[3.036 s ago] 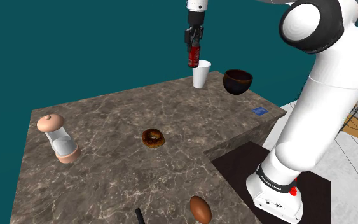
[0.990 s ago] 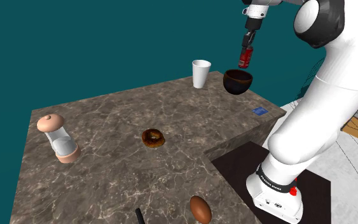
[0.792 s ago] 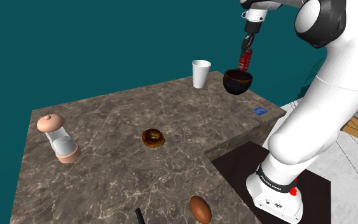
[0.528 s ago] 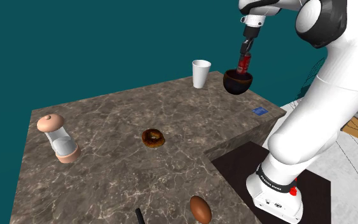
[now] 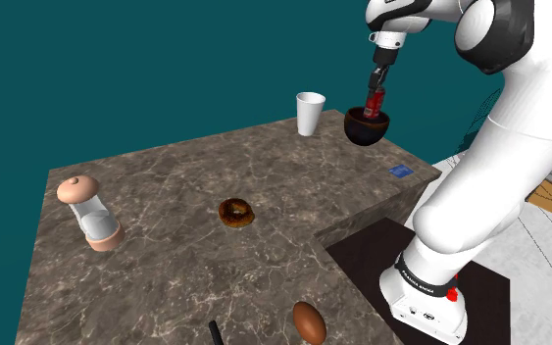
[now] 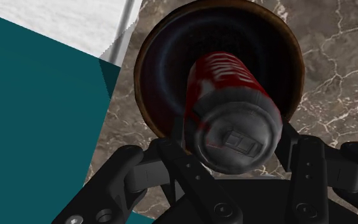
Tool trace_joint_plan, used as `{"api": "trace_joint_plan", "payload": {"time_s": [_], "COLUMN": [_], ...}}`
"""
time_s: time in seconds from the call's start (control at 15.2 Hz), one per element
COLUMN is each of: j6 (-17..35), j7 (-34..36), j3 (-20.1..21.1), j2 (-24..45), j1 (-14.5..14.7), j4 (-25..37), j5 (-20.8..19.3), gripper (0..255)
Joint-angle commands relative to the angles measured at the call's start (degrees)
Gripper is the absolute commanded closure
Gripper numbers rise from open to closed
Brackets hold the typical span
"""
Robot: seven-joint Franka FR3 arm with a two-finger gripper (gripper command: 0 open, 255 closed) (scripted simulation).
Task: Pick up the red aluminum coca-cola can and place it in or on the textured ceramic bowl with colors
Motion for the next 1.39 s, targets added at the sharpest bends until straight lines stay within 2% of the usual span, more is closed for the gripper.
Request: {"api": "trace_joint_plan", "payload": {"time_s": [0.0,0.13,0.2,0.53,0.79,1.32], "j6": [0.0,0.0,0.0,0.0,-7.3,-7.3], "j7": [0.0,0.0,0.0,0.0,-0.1,-0.1], "j3": [0.0,0.0,0.0,0.0,-0.1,-0.1], "j2": [0.0,0.0,0.0,0.0,0.3,0.3], "j1": [0.0,0.0,0.0,0.0,-0.1,-0.1], "j4": [0.0,0.0,0.0,0.0,7.6,7.6], "j5": [0.0,0.0,0.0,0.0,0.1,0.1], "gripper": [255,255,0,0,0,0]}}
